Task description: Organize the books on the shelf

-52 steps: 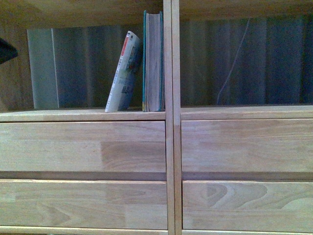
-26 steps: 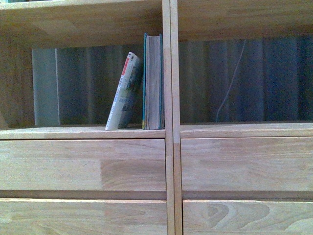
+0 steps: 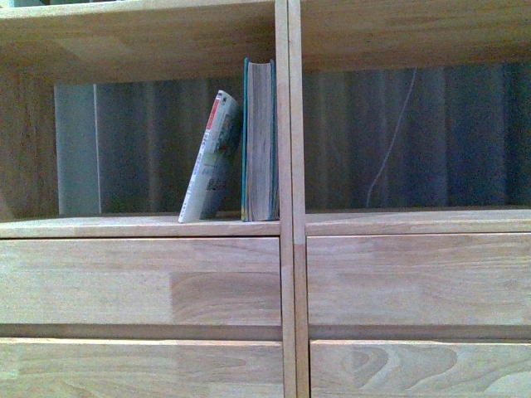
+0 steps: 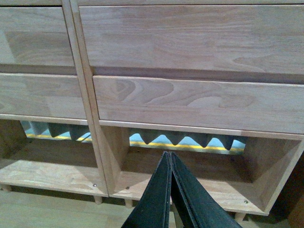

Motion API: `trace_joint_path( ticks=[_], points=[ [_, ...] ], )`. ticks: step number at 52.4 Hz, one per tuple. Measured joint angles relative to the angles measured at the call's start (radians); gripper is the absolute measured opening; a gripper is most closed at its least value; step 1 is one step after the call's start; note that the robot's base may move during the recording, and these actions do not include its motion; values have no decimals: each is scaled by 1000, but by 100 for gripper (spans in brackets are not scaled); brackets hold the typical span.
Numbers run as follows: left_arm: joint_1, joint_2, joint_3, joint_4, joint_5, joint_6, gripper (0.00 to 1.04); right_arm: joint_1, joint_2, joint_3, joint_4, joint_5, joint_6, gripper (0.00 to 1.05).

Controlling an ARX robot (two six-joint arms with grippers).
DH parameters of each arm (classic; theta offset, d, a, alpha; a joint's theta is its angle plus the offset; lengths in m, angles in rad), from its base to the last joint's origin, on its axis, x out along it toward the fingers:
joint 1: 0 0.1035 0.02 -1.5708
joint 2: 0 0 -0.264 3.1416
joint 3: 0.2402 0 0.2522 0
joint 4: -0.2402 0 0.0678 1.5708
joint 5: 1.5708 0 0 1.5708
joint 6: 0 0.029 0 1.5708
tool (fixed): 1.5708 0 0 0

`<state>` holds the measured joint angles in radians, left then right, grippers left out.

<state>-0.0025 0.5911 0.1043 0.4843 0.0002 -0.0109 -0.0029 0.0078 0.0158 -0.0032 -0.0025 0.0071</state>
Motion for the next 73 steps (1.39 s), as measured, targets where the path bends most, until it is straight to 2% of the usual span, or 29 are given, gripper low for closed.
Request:
trace_joint_path(
  ticks=[20,23,53,59,73],
  points=[
    [0,-190,-62,-125,0,0,3,0,-2,0,0,-1,0,3],
    [0,-211,-93,-108,0,0,3,0,-2,0,0,0,0,3],
    [0,-415,-93,-309,0,1,3,0,-2,0,0,0,-1,3],
    [0,-561,-93,-473,0,2,3,0,-2,0,0,0,-1,3],
    [0,-584,-93,-481,0,2,3,0,-2,0,0,-1,-1,3]
  ],
)
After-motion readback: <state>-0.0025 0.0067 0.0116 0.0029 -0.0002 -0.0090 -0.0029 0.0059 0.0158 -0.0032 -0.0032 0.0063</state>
